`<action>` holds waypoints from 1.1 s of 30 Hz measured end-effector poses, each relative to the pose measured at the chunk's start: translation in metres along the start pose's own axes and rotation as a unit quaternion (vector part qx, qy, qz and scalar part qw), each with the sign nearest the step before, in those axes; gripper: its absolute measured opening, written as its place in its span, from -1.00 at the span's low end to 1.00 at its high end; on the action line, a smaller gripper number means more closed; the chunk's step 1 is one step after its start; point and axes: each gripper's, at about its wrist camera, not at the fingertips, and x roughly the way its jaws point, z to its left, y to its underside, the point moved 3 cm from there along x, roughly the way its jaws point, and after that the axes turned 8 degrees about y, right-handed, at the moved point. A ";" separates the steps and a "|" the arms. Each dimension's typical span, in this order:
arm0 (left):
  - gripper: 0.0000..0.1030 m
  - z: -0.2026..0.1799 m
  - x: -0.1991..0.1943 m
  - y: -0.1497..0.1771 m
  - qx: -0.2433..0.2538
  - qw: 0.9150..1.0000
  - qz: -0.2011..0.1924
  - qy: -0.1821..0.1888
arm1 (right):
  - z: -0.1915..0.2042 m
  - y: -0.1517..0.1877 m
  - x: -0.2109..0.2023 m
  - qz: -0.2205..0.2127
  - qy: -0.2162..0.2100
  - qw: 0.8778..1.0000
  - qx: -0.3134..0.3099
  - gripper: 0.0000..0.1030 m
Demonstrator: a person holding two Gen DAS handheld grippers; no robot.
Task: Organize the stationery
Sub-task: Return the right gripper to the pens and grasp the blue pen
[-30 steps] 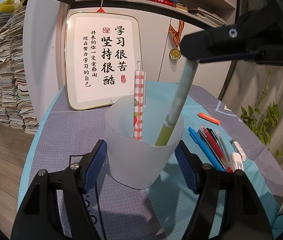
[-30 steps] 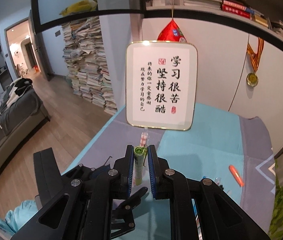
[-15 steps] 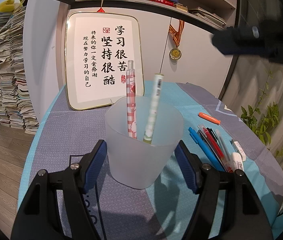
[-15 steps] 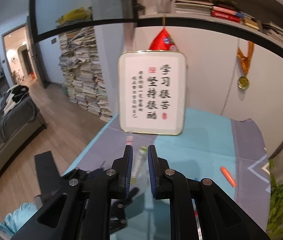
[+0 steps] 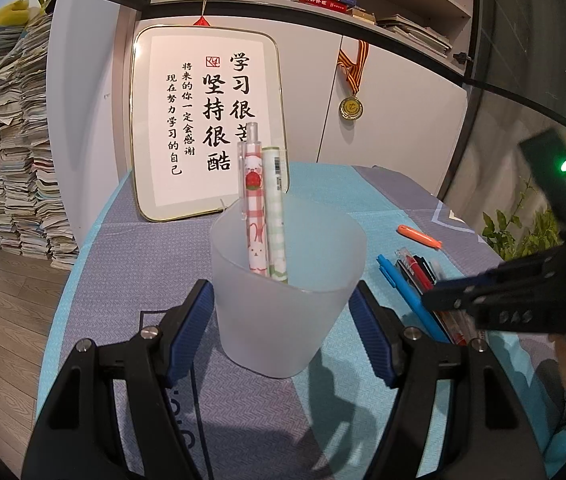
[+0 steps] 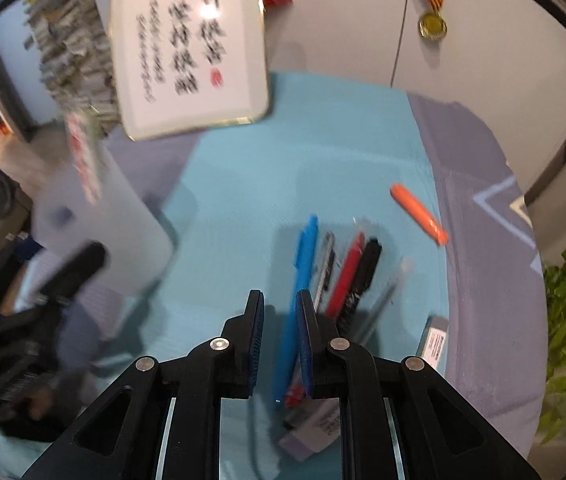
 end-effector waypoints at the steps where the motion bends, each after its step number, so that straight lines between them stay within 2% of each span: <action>1: 0.34 0.000 0.000 0.000 0.000 1.000 0.000 0.000 | -0.001 0.002 0.005 0.006 -0.004 1.000 0.003 -0.71; 6: 0.34 0.000 0.000 0.000 0.000 1.000 0.000 0.000 | -0.001 0.009 0.015 0.017 -0.015 1.000 0.003 -0.68; 10: 0.34 0.000 0.000 0.000 0.000 1.000 0.000 0.000 | 0.000 0.013 0.022 0.022 -0.008 1.000 -0.004 -0.44; 15: 0.34 0.000 0.000 0.000 0.000 1.000 0.000 0.000 | 0.000 0.015 0.026 0.022 0.009 1.000 -0.009 -0.44; 17: 0.34 0.000 0.000 0.000 0.000 1.000 0.000 0.000 | 0.003 0.018 0.023 0.022 0.009 1.000 -0.019 -0.74; 18: 0.34 0.000 0.000 0.000 0.000 1.000 0.000 0.000 | 0.003 0.019 0.022 0.025 -0.002 1.000 -0.018 -0.79; 23: 0.34 0.000 0.000 0.000 0.000 1.000 0.000 0.000 | 0.015 0.035 0.004 0.035 -0.064 0.997 -0.033 -0.79; 26: 0.34 0.000 0.000 0.000 0.000 1.000 0.000 0.000 | 0.020 0.049 -0.009 0.047 -0.081 0.995 -0.043 -0.79; 29: 0.34 0.000 0.000 0.000 0.000 1.000 0.000 0.000 | 0.023 0.060 -0.011 0.069 -0.076 0.993 -0.058 -0.79; 33: 0.34 0.000 0.000 0.000 0.000 1.000 0.000 0.000 | 0.025 0.056 -0.014 0.053 -0.047 0.995 -0.071 -0.68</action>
